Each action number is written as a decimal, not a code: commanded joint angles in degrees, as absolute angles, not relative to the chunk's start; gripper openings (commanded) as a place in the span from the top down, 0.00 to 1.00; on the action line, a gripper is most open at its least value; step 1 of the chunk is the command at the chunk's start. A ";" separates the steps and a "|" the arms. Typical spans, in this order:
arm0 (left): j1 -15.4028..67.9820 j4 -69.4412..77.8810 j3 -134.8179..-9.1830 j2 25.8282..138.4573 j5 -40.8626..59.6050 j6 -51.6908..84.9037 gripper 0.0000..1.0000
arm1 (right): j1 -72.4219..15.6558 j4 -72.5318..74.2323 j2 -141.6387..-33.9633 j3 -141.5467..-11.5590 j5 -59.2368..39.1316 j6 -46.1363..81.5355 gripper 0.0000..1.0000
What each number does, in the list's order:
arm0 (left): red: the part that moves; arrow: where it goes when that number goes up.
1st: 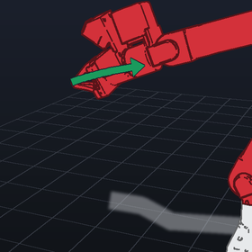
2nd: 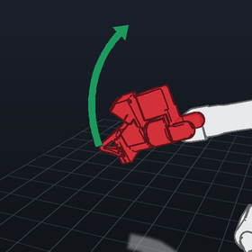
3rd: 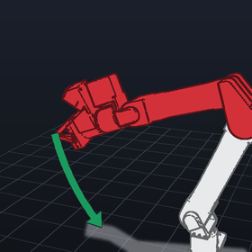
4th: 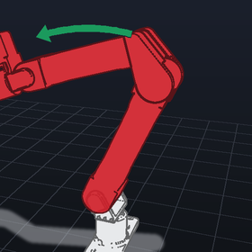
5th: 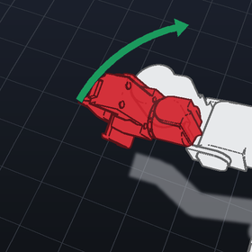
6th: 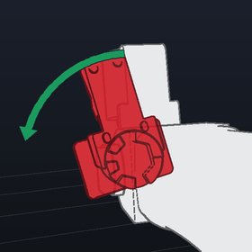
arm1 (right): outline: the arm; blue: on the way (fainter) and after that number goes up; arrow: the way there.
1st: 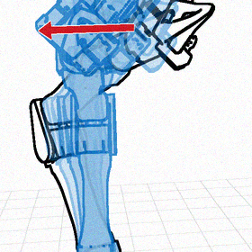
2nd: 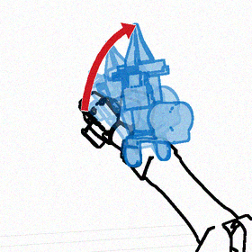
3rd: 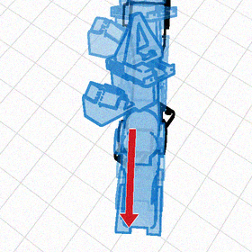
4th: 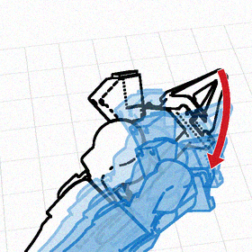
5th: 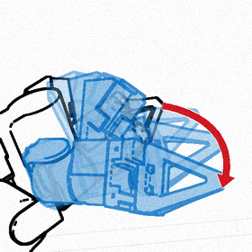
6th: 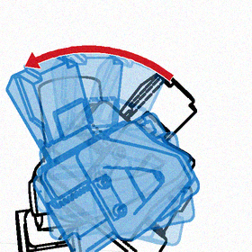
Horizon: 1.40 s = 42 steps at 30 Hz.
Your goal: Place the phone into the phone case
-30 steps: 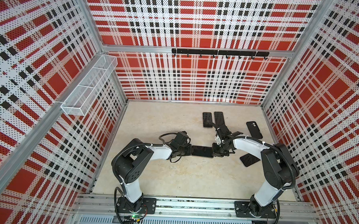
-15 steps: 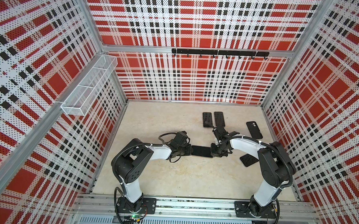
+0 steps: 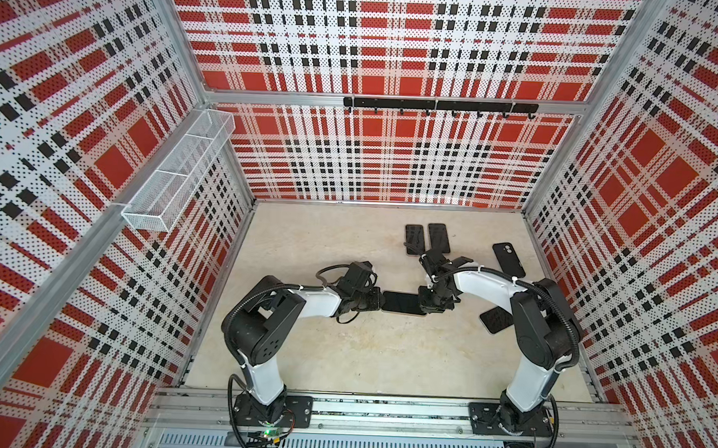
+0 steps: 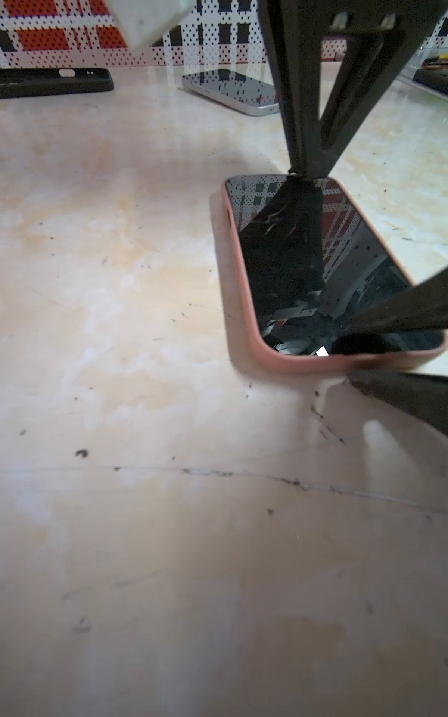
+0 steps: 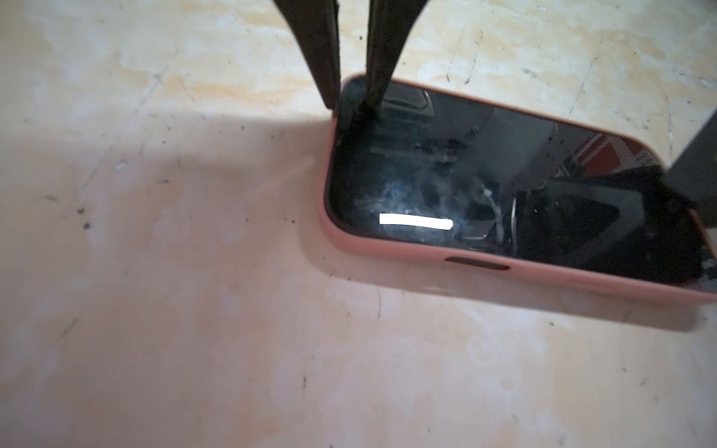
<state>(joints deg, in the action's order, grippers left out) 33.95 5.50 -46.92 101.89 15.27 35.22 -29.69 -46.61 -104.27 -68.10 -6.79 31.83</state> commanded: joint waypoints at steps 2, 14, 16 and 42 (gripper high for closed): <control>32.96 2.47 -48.06 104.46 15.12 33.12 0.76 | -26.87 -52.87 -104.68 -71.97 -6.94 26.12 0.81; 32.93 2.04 -49.85 106.78 15.16 32.76 0.77 | -24.82 -49.67 -111.78 -77.77 -12.47 20.86 0.82; 33.03 2.02 -50.27 107.09 15.23 32.77 0.82 | -24.81 -49.18 -112.90 -78.30 -13.41 20.40 0.85; 39.83 0.52 -38.75 86.33 8.81 43.97 0.62 | -23.54 -43.42 -114.51 -79.31 -13.12 14.01 0.97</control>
